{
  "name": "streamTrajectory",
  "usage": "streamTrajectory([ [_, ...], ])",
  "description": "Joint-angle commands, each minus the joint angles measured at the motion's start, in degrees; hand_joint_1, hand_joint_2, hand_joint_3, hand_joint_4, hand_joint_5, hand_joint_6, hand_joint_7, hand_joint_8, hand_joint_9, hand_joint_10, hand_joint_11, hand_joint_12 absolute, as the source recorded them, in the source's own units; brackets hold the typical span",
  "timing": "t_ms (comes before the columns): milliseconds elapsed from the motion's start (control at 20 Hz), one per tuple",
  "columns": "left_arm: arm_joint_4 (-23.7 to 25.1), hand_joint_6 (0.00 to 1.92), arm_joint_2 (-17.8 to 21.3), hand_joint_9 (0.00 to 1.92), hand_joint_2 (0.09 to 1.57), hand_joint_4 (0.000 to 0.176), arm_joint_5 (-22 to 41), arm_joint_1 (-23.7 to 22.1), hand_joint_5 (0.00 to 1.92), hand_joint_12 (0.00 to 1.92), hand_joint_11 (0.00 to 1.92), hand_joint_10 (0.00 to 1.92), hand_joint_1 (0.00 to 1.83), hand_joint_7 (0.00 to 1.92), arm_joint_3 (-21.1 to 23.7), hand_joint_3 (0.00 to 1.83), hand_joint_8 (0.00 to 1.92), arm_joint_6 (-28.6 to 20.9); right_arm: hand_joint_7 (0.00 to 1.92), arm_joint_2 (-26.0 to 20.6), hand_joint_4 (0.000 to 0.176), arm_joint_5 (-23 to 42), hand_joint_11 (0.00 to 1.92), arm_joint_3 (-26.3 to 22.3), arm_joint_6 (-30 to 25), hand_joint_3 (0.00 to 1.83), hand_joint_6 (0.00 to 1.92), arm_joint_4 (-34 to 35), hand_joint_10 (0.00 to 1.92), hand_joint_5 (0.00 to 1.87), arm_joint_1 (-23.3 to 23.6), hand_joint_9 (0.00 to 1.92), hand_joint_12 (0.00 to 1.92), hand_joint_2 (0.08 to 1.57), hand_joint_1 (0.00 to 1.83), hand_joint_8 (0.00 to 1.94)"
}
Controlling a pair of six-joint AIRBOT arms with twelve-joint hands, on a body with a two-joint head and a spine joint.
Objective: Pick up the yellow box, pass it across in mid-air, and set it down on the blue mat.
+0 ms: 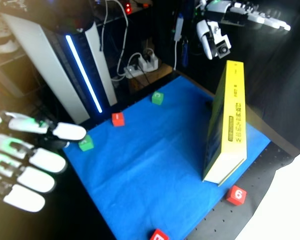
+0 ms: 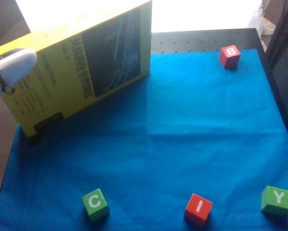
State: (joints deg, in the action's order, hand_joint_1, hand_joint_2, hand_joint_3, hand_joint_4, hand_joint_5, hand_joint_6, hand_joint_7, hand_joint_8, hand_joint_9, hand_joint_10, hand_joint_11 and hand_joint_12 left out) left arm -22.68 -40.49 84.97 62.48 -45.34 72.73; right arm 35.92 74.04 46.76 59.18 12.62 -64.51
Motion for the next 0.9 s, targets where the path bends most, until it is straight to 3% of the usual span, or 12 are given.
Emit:
streamTrajectory([
  [0,0.5,0.0,0.2,0.0,1.27,0.148,7.0,-0.6,0.0,0.0,0.0,0.0,0.35,0.0,-0.4,0.02,0.0,0.0,0.0,0.0,0.053,6.6,0.0,0.3,0.1,0.01,0.0,0.6,0.0,0.0,0.7,0.0,0.17,1.21,0.42,0.0],
  [50,0.4,0.0,0.2,0.0,1.27,0.149,7.2,-0.5,0.0,0.0,0.0,0.0,0.38,0.0,-0.5,0.02,0.0,0.0,0.0,0.0,0.055,6.5,0.0,0.3,0.1,0.0,0.0,0.6,0.0,0.0,0.6,0.0,0.13,1.21,0.43,0.0],
  [100,0.2,0.0,0.3,0.0,1.25,0.165,7.3,-0.4,0.0,0.0,0.0,0.0,0.38,0.0,-0.5,0.01,0.0,0.0,0.0,0.0,0.056,6.5,0.0,0.4,0.1,0.0,0.0,0.7,0.0,0.0,0.6,0.0,0.35,1.22,0.44,0.0],
  [150,-0.1,0.0,0.3,0.0,1.24,0.161,7.2,-0.3,0.0,0.0,0.0,0.0,0.4,0.0,-0.5,0.0,0.0,0.0,0.0,-0.1,0.054,6.5,0.0,0.4,0.1,0.0,0.0,0.8,0.0,0.0,0.5,0.0,0.42,1.22,0.44,0.0],
  [250,-0.7,0.0,0.3,0.0,1.18,0.162,6.7,-0.3,0.0,0.0,0.0,0.0,0.48,0.0,-0.6,0.0,0.0,0.0,0.0,-0.1,0.049,6.5,0.0,0.4,0.1,0.0,0.0,1.0,0.0,0.0,0.4,0.0,0.28,1.22,0.45,0.0],
  [300,-1.3,0.0,0.2,0.0,1.14,0.152,6.2,-0.3,0.0,0.0,0.0,0.0,0.5,0.0,-0.7,0.0,0.0,0.0,0.0,-0.1,0.043,6.5,0.0,0.4,0.1,0.0,0.0,1.0,0.0,0.0,0.3,0.0,0.21,1.23,0.48,0.0],
  [500,-4.5,0.0,-0.3,0.0,1.08,0.099,2.1,-0.3,0.0,0.0,0.0,0.0,0.62,0.0,-2.0,0.0,0.0,0.0,0.0,-0.1,0.081,6.5,0.0,0.4,0.1,0.0,0.0,1.0,0.0,0.0,0.3,0.0,0.38,1.22,0.51,0.0],
  [550,-5.2,0.0,-0.9,0.0,1.08,0.085,0.7,-0.4,0.0,0.0,0.0,0.0,0.65,0.0,-2.5,0.0,0.0,0.0,0.0,-0.1,0.072,6.5,0.0,0.4,0.1,0.0,0.0,1.1,0.0,0.0,0.3,0.0,0.26,1.22,0.5,0.0],
  [700,-7.5,0.0,-3.0,0.0,1.05,0.112,-4.5,-1.4,0.0,0.01,0.01,0.0,0.68,0.0,-5.1,0.0,0.0,-1.2,0.0,0.0,0.05,6.3,0.0,0.4,0.1,0.0,0.0,1.3,0.0,0.0,0.3,0.0,0.32,1.21,0.48,0.0],
  [750,-8.1,0.0,-4.0,0.0,1.06,0.107,-7.1,-1.9,0.0,0.0,0.0,0.0,0.73,0.0,-6.3,0.0,0.0,-2.4,0.0,0.0,0.043,6.2,0.0,0.4,0.1,0.0,0.0,1.3,0.0,0.0,0.3,0.0,0.41,1.21,0.49,0.0],
  [800,-8.2,0.0,-4.7,0.0,1.06,0.118,-8.9,-2.2,0.0,0.0,0.0,0.0,0.75,0.0,-7.3,0.0,0.0,-3.4,0.0,0.1,0.062,6.2,0.0,0.4,0.1,0.0,0.0,1.3,0.0,0.0,0.3,0.0,0.38,1.21,0.49,0.0],
  [850,-8.2,0.0,-5.3,0.0,1.04,0.129,-10.1,-2.5,0.0,0.0,0.0,0.0,0.73,0.0,-7.9,0.0,0.0,-4.1,0.0,0.1,0.064,6.2,0.0,0.4,0.1,0.0,0.0,1.3,0.0,0.0,0.3,0.0,0.32,1.21,0.49,0.0],
])
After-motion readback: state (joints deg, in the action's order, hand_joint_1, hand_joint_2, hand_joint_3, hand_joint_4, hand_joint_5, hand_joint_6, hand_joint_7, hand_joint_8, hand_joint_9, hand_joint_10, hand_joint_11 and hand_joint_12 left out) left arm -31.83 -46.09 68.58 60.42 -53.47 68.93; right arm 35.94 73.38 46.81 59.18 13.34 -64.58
